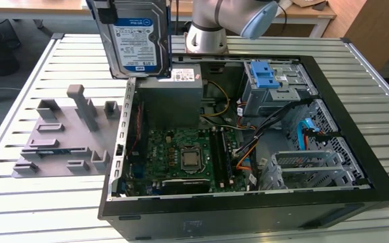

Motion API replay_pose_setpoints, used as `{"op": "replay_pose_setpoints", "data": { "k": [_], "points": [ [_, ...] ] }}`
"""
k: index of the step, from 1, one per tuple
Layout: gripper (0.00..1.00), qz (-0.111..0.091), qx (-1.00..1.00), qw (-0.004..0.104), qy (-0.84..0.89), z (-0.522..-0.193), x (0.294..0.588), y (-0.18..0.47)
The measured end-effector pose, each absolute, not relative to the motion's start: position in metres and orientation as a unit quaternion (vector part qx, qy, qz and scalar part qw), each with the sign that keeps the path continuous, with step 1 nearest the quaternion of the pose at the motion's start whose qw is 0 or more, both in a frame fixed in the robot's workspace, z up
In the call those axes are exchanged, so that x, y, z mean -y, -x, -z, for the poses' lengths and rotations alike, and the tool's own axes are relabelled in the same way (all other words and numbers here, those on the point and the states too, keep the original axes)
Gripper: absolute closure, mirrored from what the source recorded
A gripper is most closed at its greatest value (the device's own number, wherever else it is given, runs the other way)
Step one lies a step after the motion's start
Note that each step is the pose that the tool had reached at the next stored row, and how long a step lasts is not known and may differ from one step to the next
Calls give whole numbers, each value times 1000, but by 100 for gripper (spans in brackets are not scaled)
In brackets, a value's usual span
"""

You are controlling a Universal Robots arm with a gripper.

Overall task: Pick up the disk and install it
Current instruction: 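Pick up the disk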

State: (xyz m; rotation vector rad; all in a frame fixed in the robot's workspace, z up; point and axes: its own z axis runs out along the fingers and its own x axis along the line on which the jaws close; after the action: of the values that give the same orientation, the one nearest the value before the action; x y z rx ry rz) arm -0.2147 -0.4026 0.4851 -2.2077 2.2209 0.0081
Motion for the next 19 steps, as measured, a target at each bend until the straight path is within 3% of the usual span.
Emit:
{"op": "replay_pose_setpoints", "data": {
  "k": [19],
  "points": [
    [64,-3,-709,5,705,-485,408,194]
  ]
}}
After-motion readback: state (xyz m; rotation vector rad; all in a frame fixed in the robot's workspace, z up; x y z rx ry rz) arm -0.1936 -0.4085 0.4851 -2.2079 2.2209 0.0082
